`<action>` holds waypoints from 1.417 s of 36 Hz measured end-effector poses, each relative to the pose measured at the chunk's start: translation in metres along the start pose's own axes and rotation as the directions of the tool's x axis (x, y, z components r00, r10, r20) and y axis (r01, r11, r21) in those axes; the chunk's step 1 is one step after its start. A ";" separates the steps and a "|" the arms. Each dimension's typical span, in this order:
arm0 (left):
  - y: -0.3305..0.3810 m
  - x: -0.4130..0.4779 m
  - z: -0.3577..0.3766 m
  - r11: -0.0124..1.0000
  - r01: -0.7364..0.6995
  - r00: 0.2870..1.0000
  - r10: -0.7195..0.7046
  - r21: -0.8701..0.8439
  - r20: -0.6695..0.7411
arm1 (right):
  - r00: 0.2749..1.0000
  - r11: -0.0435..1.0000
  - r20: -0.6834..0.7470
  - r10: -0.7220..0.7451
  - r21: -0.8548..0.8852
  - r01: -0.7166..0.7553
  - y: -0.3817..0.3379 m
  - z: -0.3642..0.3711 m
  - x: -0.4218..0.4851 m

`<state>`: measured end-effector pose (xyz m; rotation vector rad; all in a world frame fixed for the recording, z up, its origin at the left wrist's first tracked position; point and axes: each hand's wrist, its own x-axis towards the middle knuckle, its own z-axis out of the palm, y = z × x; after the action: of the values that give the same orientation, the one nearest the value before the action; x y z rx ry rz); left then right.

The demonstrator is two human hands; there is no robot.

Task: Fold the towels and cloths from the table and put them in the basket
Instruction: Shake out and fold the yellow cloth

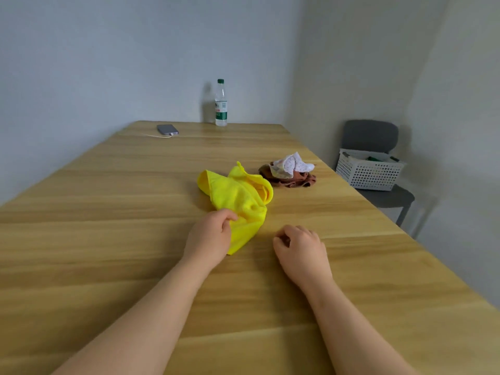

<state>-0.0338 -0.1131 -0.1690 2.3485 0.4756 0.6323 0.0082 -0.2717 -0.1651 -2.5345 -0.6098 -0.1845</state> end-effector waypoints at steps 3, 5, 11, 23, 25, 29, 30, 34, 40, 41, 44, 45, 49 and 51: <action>-0.001 -0.027 -0.014 0.997 0.029 0.997 -0.033 -0.066 -0.069 | 0.999 0.994 -0.023 -0.029 -0.104 0.027 -0.011 -0.005 -0.034; -0.001 -0.042 -0.023 0.992 0.047 0.995 -0.057 -0.114 -0.082 | 0.998 0.983 -0.015 -0.060 -0.175 0.057 -0.017 -0.006 -0.053; -0.003 -0.069 -0.038 0.959 -0.014 0.994 0.044 -0.282 0.100 | 0.995 0.967 0.016 -0.102 -0.233 0.103 -0.033 -0.010 -0.080; -0.001 -0.074 -0.044 0.800 0.080 0.996 -0.036 -0.594 0.086 | 0.973 0.983 0.202 -0.113 -0.122 0.140 -0.052 -0.007 -0.077; -0.003 -0.075 -0.045 0.845 0.035 0.998 -0.001 -0.534 0.064 | 0.967 0.978 0.228 -0.112 -0.149 0.149 -0.057 -0.005 -0.071; -0.004 -0.073 -0.042 0.898 0.006 1.000 -0.016 -0.439 -0.019 | 0.977 0.958 0.184 -0.112 -0.241 0.156 -0.066 0.004 -0.063; -0.006 -0.072 -0.041 0.906 0.002 0.998 -0.025 -0.424 -0.051 | 0.980 0.951 0.164 -0.115 -0.267 0.156 -0.067 0.007 -0.062; -0.014 -0.066 -0.042 0.947 -0.017 0.997 -0.006 -0.321 -0.071 | 0.989 0.960 0.117 -0.091 -0.254 0.118 -0.066 0.009 -0.053; -0.012 -0.052 -0.035 0.984 -0.156 0.978 0.142 0.082 0.155 | 0.992 0.980 0.123 -0.015 -0.194 0.039 -0.038 -0.010 -0.034; -0.011 -0.048 -0.033 0.964 -0.159 0.975 0.120 0.213 0.186 | 0.994 0.983 0.110 -0.007 -0.184 0.027 -0.032 -0.011 -0.033; -0.009 -0.033 -0.034 0.883 -0.109 0.984 0.030 0.457 0.176 | 0.999 0.993 0.044 -0.014 -0.117 0.019 -0.019 -0.009 -0.034; -0.009 -0.027 -0.035 0.871 -0.087 0.986 0.005 0.483 0.168 | 0.999 0.995 0.021 -0.024 -0.095 0.026 -0.017 -0.008 -0.034; -0.007 -0.013 -0.029 0.832 -0.060 0.989 -0.025 0.552 0.145 | 0.998 0.998 -0.013 -0.060 -0.012 0.060 -0.012 -0.006 -0.033; -0.007 -0.010 -0.025 0.831 -0.049 0.992 -0.025 0.555 0.125 | 0.997 0.996 -0.024 -0.075 0.056 0.076 -0.010 -0.005 -0.031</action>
<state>-0.0571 -0.1003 -0.1606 2.9253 0.6569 0.3705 -0.0239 -0.2788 -0.1638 -2.4532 -0.6928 -0.2182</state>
